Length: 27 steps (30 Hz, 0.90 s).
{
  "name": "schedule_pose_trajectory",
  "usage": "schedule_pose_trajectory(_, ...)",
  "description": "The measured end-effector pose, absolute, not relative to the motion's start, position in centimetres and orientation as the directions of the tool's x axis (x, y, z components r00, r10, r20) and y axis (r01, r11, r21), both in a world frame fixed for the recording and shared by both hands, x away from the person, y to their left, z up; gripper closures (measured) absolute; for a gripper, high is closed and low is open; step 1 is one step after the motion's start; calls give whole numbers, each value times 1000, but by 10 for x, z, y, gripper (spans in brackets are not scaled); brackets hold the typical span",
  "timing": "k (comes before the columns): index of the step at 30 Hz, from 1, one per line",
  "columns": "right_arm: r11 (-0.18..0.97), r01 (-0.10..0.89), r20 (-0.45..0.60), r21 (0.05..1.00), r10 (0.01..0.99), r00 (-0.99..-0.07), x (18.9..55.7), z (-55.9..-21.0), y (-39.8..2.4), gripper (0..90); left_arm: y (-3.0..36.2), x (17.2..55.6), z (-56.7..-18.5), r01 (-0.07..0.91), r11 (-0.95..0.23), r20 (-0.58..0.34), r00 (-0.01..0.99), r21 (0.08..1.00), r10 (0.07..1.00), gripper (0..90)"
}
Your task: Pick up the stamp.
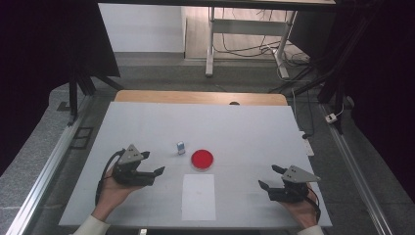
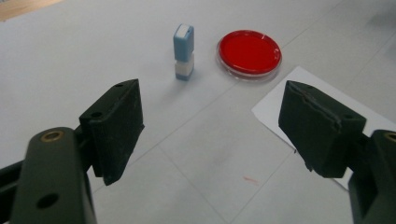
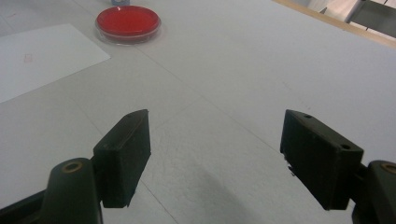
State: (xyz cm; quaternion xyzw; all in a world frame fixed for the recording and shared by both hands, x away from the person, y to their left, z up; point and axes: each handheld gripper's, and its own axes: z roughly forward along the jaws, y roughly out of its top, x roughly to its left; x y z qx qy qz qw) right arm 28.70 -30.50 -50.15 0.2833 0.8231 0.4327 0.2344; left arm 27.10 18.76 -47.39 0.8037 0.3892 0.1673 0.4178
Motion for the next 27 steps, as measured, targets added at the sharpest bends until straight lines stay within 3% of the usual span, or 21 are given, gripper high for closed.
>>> schedule_pose_trajectory(27,475,275,-140,836,669,-730,288,-504,-304,240,157,323,-467,482,-428,-20,681,764,732,264)
